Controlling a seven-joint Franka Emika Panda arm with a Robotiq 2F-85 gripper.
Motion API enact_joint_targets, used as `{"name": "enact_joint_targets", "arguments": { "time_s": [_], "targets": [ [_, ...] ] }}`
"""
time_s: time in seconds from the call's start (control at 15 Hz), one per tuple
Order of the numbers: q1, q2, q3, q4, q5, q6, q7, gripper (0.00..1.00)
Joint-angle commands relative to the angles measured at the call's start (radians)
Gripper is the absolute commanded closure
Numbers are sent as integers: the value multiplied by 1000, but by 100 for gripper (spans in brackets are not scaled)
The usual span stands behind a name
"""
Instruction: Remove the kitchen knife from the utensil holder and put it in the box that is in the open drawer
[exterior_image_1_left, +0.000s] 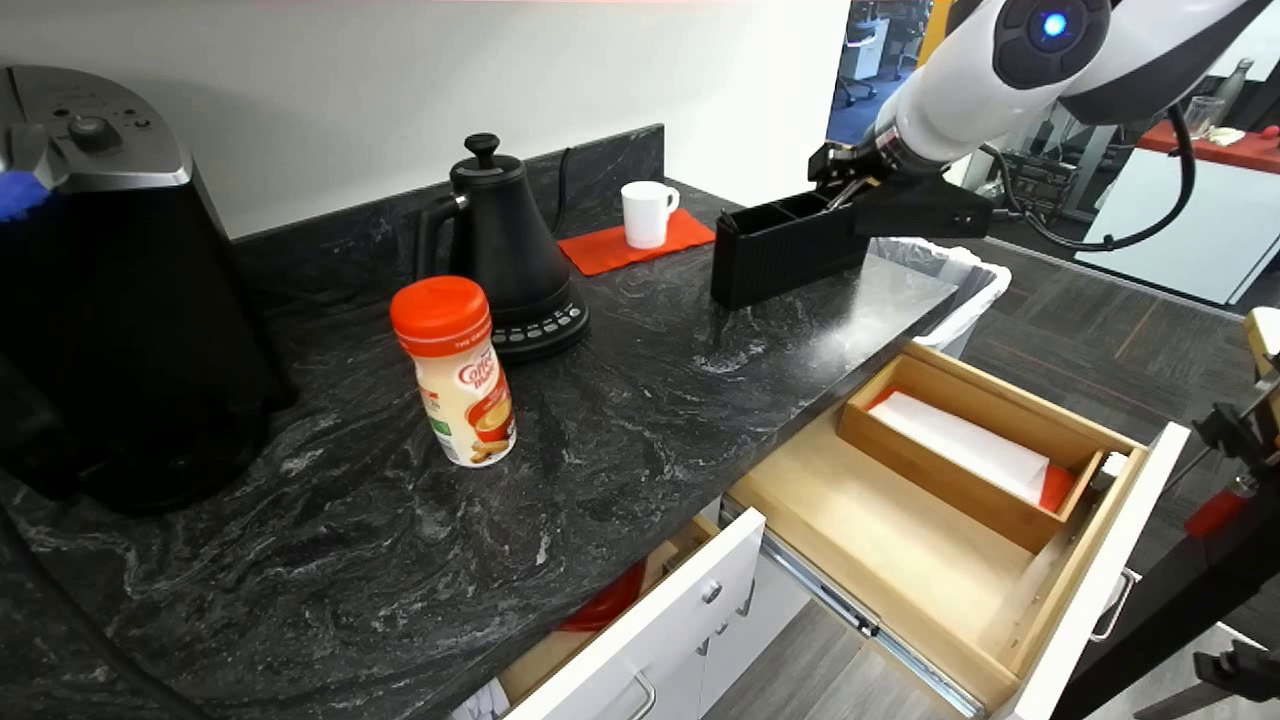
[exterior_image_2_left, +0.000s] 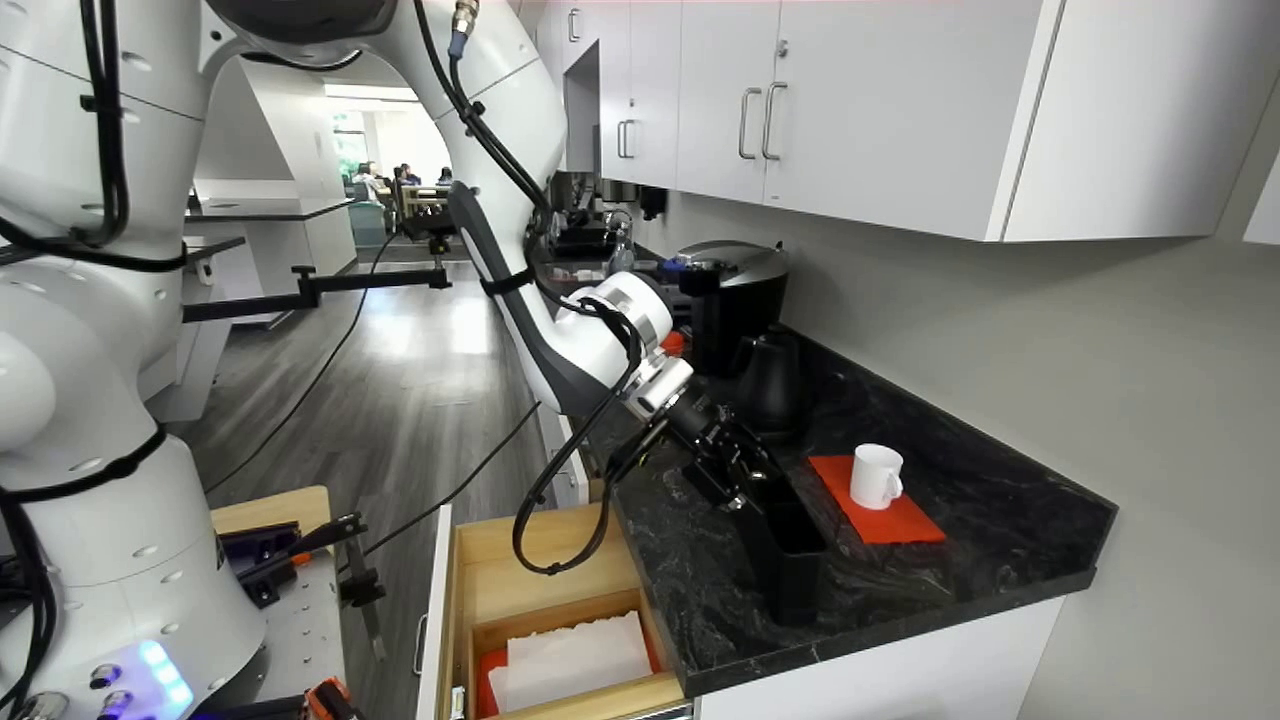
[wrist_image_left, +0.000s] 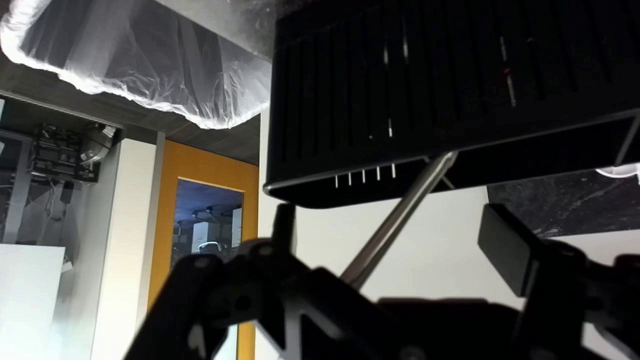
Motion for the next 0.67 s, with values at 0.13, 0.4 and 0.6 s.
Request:
{"name": "enact_joint_targets", "arguments": {
  "time_s": [0.13,0.4,0.6],
  "targets": [
    [24,-26,-11,-2,49,-30,-46,49],
    [37,-50,-6,-38,74,-50,-54,76],
    [48,-53,-5,-40,89,-61,-62,92]
  ]
}}
